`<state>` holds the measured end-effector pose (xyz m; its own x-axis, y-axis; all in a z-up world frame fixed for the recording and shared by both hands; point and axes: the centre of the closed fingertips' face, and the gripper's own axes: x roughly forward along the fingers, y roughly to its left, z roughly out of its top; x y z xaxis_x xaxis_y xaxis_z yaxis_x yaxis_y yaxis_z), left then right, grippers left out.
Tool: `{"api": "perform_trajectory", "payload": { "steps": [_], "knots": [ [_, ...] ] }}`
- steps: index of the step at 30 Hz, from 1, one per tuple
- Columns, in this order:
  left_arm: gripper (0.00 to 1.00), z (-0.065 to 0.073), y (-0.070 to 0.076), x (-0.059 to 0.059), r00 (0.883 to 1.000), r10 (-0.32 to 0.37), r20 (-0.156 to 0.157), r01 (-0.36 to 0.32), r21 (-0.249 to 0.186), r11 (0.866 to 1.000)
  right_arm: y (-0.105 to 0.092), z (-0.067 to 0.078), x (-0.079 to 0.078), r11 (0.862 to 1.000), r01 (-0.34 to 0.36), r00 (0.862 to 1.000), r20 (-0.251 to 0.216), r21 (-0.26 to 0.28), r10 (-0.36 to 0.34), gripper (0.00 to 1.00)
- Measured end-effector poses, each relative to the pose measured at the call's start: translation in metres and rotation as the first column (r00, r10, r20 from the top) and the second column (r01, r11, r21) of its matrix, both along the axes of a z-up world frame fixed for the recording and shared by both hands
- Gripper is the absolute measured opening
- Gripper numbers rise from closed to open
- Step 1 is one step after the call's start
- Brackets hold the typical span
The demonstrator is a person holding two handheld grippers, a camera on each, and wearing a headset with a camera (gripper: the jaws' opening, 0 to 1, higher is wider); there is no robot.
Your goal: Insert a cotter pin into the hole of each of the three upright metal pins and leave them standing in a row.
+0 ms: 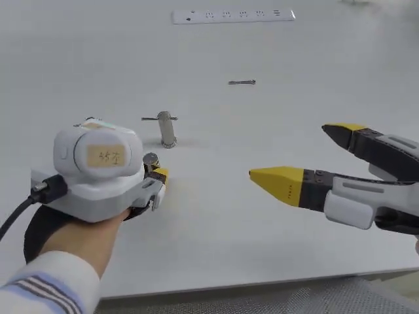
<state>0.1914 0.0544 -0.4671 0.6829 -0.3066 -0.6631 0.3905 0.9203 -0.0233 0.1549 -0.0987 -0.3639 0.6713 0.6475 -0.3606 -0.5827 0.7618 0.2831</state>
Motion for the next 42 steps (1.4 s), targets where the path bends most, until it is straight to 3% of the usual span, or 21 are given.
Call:
{"api": "perform_trajectory", "payload": {
  "steps": [3,4,6,10,14,19,22,24,25,29,31,32,37,39,42],
  "knots": [
    [0.10,0.000,-0.001,-0.002,1.000,-0.011,0.000,0.011,0.012,1.000,0.001,0.000,-0.001,1.000,-0.002,1.000,-0.001,-0.001,0.002,0.89],
    [0.10,-0.004,0.001,-0.005,0.999,-0.039,-0.011,0.040,0.053,0.998,0.001,0.000,-0.001,1.000,0.000,1.000,0.001,-0.004,0.000,0.89],
    [0.10,-0.010,0.002,-0.010,0.998,-0.057,-0.026,0.059,0.077,0.995,0.000,0.000,-0.001,1.000,0.001,1.000,0.001,-0.005,-0.001,0.89],
    [0.14,-0.015,0.001,-0.019,0.996,-0.061,-0.061,0.064,0.055,0.996,-0.002,0.000,-0.001,1.000,0.004,1.000,0.005,-0.005,-0.004,0.89],
    [0.14,-0.008,0.000,-0.029,0.993,-0.104,-0.057,0.107,0.043,0.993,-0.003,0.000,-0.001,1.000,0.007,1.000,0.006,-0.007,-0.007,0.89],
    [0.26,0.019,0.000,-0.035,0.988,-0.155,-0.024,0.154,-0.014,0.988,-0.003,0.000,-0.001,1.000,0.003,1.000,0.009,-0.011,-0.003,0.89],
    [0.37,0.035,-0.002,-0.040,0.977,-0.213,0.003,0.212,-0.056,0.976,-0.002,0.000,-0.001,1.000,0.000,1.000,0.008,-0.014,0.000,0.89],
    [0.45,0.046,-0.004,-0.048,0.965,-0.261,0.002,0.260,-0.100,0.961,-0.002,0.000,-0.001,1.000,-0.002,1.000,0.007,-0.018,0.002,0.89],
    [0.50,0.049,-0.001,-0.050,0.965,-0.261,0.000,0.260,-0.102,0.960,-0.002,0.000,-0.001,1.000,-0.004,1.000,0.007,-0.021,0.005,0.88],
    [0.73,0.073,0.004,-0.053,0.961,-0.270,0.055,0.275,-0.149,0.950,-0.001,0.002,0.000,1.000,-0.008,1.000,0.007,-0.030,0.008,0.88],
    [0.85,0.080,0.011,-0.051,0.970,-0.234,0.060,0.240,-0.149,0.959,0.000,0.003,0.001,0.999,-0.007,1.000,0.008,-0.032,0.007,0.88],
    [0.90,0.082,0.013,-0.052,0.968,-0.243,0.059,0.249,-0.147,0.957,0.000,0.003,0.002,0.999,-0.007,1.000,0.008,-0.035,0.008,0.88],
    [0.98,0.108,0.018,-0.051,0.942,-0.300,0.152,0.317,-0.110,0.942,0.000,0.007,0.006,0.999,-0.009,1.000,0.013,-0.050,0.010,0.88],
    [0.99,0.118,0.021,-0.050,0.941,-0.294,0.167,0.315,-0.120,0.941,0.001,0.008,0.007,0.998,-0.011,1.000,0.014,-0.057,0.011,0.88],
    [0.99,0.128,0.022,-0.050,0.944,-0.281,0.176,0.310,-0.167,0.936,0.000,0.010,0.010,0.998,-0.010,1.000,0.015,-0.065,0.011,0.88]
  ]
}}
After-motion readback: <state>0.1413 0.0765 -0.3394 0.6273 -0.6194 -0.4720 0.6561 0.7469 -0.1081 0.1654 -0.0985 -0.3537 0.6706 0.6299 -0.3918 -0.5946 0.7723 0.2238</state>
